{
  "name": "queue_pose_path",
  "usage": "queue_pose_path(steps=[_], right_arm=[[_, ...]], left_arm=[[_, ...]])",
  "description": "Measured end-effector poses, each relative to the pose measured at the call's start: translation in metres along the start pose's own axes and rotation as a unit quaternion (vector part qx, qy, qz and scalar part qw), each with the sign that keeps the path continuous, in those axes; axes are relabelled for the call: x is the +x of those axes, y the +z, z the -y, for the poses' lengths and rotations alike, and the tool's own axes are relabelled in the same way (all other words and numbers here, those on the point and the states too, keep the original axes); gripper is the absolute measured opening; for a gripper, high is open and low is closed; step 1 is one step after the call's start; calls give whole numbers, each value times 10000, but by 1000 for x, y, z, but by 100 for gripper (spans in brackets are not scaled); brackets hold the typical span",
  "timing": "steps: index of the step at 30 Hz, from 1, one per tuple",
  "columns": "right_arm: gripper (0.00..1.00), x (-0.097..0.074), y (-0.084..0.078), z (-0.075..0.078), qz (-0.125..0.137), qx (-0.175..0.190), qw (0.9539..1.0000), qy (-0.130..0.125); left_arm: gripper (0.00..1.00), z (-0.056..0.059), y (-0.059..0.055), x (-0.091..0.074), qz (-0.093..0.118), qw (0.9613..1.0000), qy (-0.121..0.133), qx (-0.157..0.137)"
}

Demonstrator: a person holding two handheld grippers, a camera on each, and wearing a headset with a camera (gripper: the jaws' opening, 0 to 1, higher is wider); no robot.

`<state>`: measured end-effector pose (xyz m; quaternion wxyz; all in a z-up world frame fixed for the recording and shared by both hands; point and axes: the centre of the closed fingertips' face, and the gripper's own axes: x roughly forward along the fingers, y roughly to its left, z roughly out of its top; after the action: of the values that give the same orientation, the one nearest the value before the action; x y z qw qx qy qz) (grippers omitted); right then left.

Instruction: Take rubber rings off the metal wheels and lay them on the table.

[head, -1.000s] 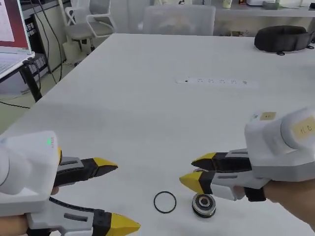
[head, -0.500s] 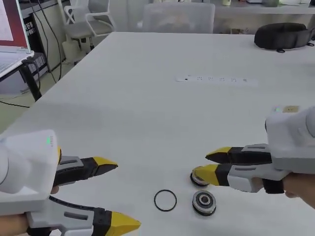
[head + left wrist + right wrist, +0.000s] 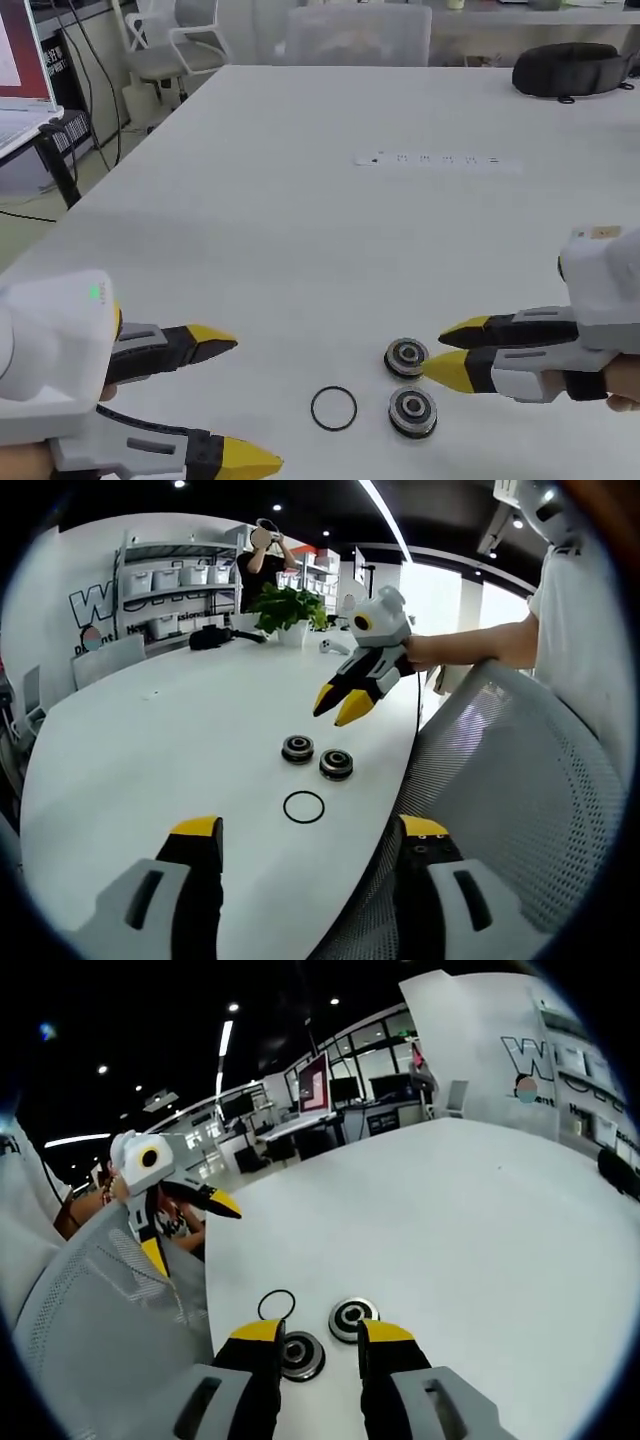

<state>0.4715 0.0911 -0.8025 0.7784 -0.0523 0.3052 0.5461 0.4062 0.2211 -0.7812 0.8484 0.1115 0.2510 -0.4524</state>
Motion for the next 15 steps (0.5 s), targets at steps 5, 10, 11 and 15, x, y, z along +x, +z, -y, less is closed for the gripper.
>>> queue_pose_path(steps=[5,10,11,15], right_arm=[[28,1,-12,-2,-234,-35,9997,83],[27,3,-27,-1,-577,-142,9982,82],[27,4,-31,-1,-654,-176,9977,97],[27,5,-40,-3,-836,-259,9960,169]], left_arm=[[67,1,-1,1,-19,10000,-26,-2],[67,1,-1,1,-31,10000,-49,-4],[67,1,-1,1,-34,10000,-45,-1],[67,1,-1,1,-28,10000,-38,-9]])
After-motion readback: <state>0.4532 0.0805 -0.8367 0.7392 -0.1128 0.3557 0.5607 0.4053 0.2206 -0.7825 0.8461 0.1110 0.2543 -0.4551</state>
